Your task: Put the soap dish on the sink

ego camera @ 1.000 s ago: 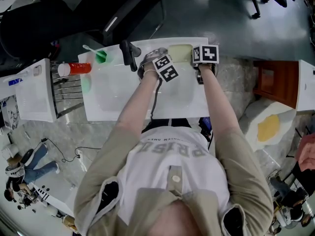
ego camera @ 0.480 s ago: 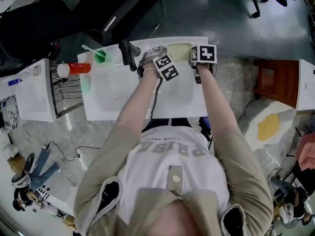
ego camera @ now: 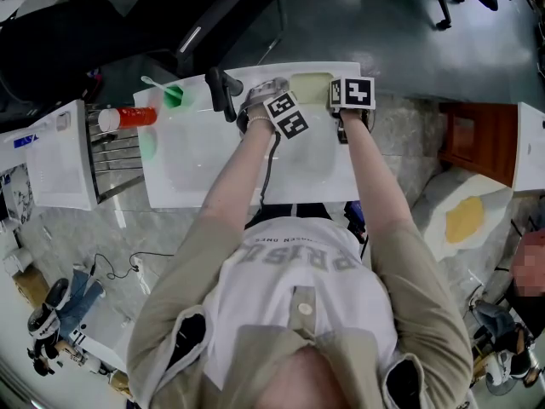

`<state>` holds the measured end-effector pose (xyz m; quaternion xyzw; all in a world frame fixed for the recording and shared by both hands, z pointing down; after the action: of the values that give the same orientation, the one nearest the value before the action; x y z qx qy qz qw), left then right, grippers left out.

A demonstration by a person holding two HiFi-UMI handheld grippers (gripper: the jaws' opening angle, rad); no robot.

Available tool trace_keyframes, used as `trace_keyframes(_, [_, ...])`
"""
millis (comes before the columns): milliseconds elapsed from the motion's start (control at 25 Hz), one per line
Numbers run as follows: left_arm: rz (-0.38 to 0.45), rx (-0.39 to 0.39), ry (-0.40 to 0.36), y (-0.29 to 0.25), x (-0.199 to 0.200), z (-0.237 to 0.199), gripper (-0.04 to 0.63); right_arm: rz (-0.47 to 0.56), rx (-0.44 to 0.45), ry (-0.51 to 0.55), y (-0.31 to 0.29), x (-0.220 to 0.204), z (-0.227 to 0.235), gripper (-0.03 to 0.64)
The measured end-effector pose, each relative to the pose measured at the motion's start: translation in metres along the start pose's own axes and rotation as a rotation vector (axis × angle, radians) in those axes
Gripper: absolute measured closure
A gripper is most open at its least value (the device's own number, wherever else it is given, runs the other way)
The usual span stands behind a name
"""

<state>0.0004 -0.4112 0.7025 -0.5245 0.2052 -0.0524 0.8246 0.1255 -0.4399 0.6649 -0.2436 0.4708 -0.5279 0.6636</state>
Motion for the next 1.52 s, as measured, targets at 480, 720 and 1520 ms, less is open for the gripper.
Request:
trace_keyframes(480, [0.002,0.029,0.010,0.004,0.000,-0.005,0.265,0.048,0.003,-0.006,0.005,0.002,0.002,0.512])
trace_keyframes(720, [0.035,0.059,0.050,0.018,0.005,-0.006,0.265,0.115,0.019,0.008,0.014,0.005,0.000,0.457])
trace_keyframes(1520, [0.284,0.264,0.285,0.103,0.030,-0.018,0.265,0.504,0.109,0.144,0.099,0.000,-0.038,0.476])
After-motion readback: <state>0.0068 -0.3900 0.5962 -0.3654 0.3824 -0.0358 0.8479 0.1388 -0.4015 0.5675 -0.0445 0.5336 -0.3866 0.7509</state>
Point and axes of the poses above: the fingertips, and each gripper's own axes: y backward along the fingers, z to its right, x out of its top, the point moved 2 cm from there along y, backward along the fingers, and after that the axes turned 12 degrees about x, right-handed, at the moved point
